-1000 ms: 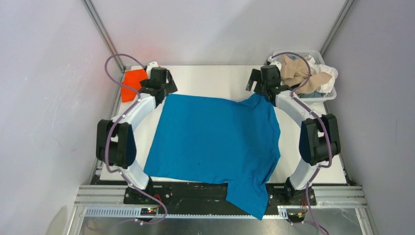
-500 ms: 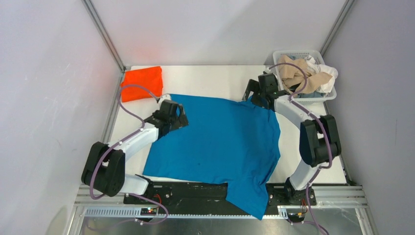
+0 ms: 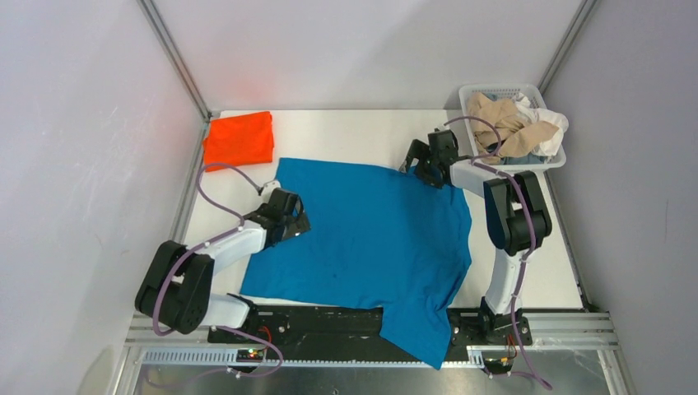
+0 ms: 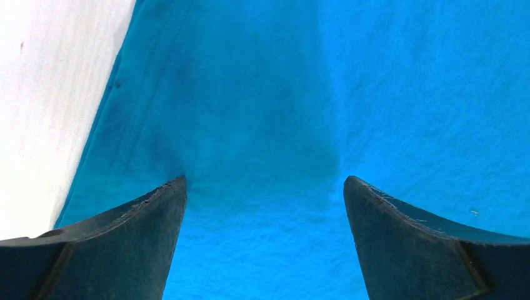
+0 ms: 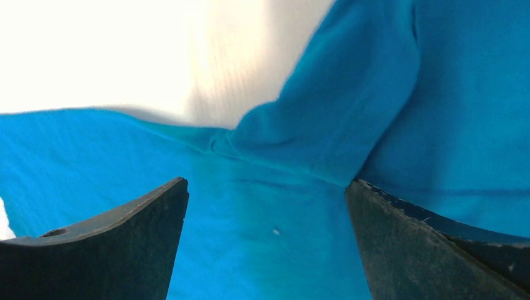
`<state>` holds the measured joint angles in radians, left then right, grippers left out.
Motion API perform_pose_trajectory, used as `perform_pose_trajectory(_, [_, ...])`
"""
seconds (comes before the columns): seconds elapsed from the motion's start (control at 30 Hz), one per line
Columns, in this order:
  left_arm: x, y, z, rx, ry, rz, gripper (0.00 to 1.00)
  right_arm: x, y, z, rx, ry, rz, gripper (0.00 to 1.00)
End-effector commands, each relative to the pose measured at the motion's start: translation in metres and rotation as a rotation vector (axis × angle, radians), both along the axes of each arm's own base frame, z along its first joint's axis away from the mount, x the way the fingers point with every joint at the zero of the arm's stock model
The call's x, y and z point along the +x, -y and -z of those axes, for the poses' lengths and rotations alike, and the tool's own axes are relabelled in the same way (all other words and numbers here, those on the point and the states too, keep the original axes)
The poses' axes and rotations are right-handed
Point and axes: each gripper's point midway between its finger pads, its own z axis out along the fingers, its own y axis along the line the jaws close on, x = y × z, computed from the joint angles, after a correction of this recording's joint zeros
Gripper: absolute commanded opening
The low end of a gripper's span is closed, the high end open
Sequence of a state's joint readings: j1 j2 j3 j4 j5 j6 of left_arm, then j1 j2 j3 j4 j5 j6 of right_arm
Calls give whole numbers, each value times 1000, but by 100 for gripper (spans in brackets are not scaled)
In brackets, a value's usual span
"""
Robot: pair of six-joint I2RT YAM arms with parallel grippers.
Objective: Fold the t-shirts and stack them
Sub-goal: Flatten out the tshirt
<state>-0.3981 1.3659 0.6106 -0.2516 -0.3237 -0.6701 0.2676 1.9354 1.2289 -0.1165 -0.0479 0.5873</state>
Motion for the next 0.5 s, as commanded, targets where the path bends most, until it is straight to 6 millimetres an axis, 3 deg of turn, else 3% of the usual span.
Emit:
perform_pose_trajectory(0.0, [-1, -11, -4, 13, 54, -65, 100, 42, -13, -14, 43, 98, -40, 100])
perform_pose_trajectory(0.1, [-8, -13, 0, 11, 51, -61, 100, 64, -23, -18, 78, 130, -53, 99])
perform_pose_trajectory(0.13, [-9, -13, 1, 10, 50, -61, 100, 81, -28, -25, 90, 161, -49, 99])
perform_pose_trajectory(0.17, [-10, -13, 2, 6, 49, -57, 100, 87, -31, -15, 100, 146, -34, 99])
perform_pose_trajectory(0.2, [-12, -13, 3, 5, 44, -56, 100, 112, -39, -41, 127, 231, -29, 99])
perform_pose_trajectory(0.23, [-12, -12, 2, 1, 46, -48, 100, 125, -43, -37, 145, 248, -10, 99])
perform_pose_trajectory(0.27, [-13, -12, 4, 0, 43, -48, 100, 146, -52, -63, 171, 322, -2, 99])
perform_pose_trajectory(0.3, [-13, -12, 3, 0, 44, -46, 100, 160, -51, -51, 152, 331, 30, 99])
perform_pose_trajectory(0.33, [-13, -12, 3, 1, 45, -43, 100, 180, -57, -80, 165, 410, 41, 99])
perform_pose_trajectory(0.37, [-12, -12, 2, 2, 46, -38, 100, 199, -60, -94, 170, 468, 58, 99])
perform_pose_trajectory(0.47, [-13, -9, 1, -8, 43, -19, 100, 229, -75, -130, 232, 606, 46, 99])
